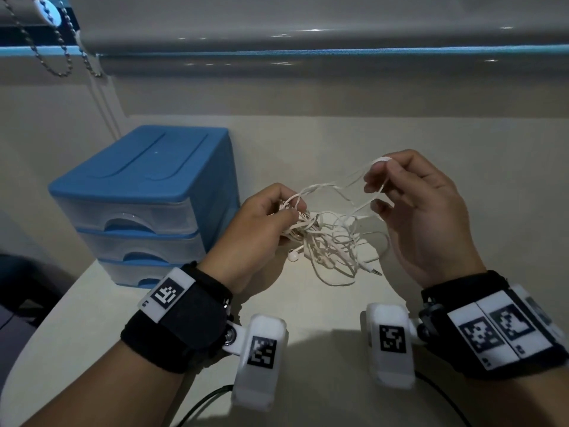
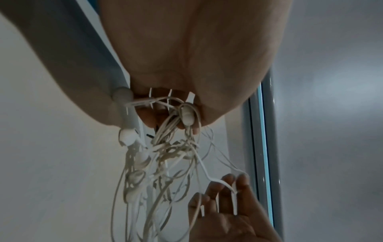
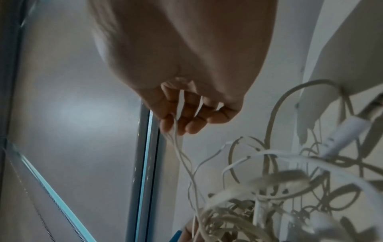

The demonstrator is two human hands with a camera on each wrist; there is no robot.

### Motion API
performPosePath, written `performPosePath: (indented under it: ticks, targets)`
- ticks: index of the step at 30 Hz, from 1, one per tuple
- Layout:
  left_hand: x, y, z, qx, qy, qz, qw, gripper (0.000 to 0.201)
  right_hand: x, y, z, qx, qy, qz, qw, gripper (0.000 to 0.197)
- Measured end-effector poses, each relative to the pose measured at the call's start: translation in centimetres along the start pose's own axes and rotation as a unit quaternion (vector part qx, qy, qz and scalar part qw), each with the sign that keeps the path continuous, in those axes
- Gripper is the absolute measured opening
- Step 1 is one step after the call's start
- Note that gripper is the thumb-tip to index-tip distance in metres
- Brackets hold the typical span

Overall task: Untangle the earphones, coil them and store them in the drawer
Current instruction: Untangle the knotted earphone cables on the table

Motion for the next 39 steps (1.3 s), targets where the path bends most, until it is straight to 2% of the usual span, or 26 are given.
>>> performPosePath:
  ticks: [3, 6, 8, 11, 14, 15, 17, 19, 21, 23, 26, 30, 34, 39]
  targets:
    - [0.1, -0.2, -0.1, -0.005, 0.006, 0.054, 0.999, 0.012, -1.0, 0.5, -0.3, 0.015, 0.048, 0.095, 0.994, 0.017]
    - [-0.1, -0.3, -0.2, -0.010, 0.017, 0.084, 0.996, 0.012, -1.3, 0.3, -0.4, 0.022, 0.055, 0.118, 0.991, 0.019]
    - [-0.3, -0.4, -0.3, -0.012, 0.030, 0.096, 0.995, 0.013, -0.5, 0.2, -0.3, 0.020, 0.004, 0.166, 0.986, 0.008]
    - [-0.7, -0.5, -0.4, -0.009, 0.049, 0.106, 0.993, 0.018, 1.5, 0.9, 0.6, 0.044, -0.104, 0.225, 0.968, 0.025]
    - [-0.7, -0.3, -0.3, -0.003, 0.049, 0.137, 0.989, 0.022, 2.6, 1.8, 1.8, 0.113, -0.145, 0.173, 0.968, 0.015]
    - [-0.6, -0.1, -0.2, 0.002, 0.044, 0.147, 0.988, 0.024, 2.9, 2.0, 2.1, 0.125, -0.154, 0.169, 0.966, 0.011]
    - [-0.6, 0.4, -0.1, 0.015, 0.036, 0.165, 0.986, 0.031, 3.0, 2.3, 1.9, 0.098, -0.166, 0.219, 0.956, 0.006]
    - [-0.6, 0.7, 0.0, 0.025, 0.031, 0.177, 0.983, 0.040, 3.1, 2.2, 1.6, 0.068, -0.180, 0.277, 0.941, 0.013]
    - [-0.6, 0.8, 0.0, 0.029, 0.028, 0.178, 0.983, 0.049, 2.8, 2.4, 1.3, 0.073, -0.177, 0.282, 0.940, 0.017]
    - [-0.6, 1.0, 0.0, 0.034, 0.016, 0.172, 0.984, 0.054, 2.5, 2.3, 1.1, 0.071, -0.166, 0.279, 0.943, 0.015]
    - [0.0, 1.3, 0.0, 0.048, -0.013, 0.151, 0.987, 0.057, 2.8, 2.6, 1.2, 0.066, -0.179, 0.315, 0.930, 0.012]
    - [0.3, 1.5, 0.1, 0.057, -0.028, 0.133, 0.989, 0.059, 2.7, 2.7, 1.2, 0.082, -0.180, 0.297, 0.934, 0.018]
    - [0.0, 1.3, -0.1, 0.061, -0.023, 0.145, 0.987, 0.057, 2.1, 1.7, 0.7, 0.077, -0.126, 0.234, 0.961, 0.022]
    - [0.1, 1.2, -0.1, 0.061, -0.031, 0.139, 0.988, 0.054, 2.4, 1.2, 1.1, 0.109, -0.093, 0.086, 0.986, 0.015]
Point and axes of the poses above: each hand's wrist, its own z-axis away from the middle knuckle, its own x-axis out of the palm, y = z × x, the point moved 8 cm from there along -z, towards the middle knuckle, and after that the axes turned 2 degrees about -y, right-handed, at the moved point
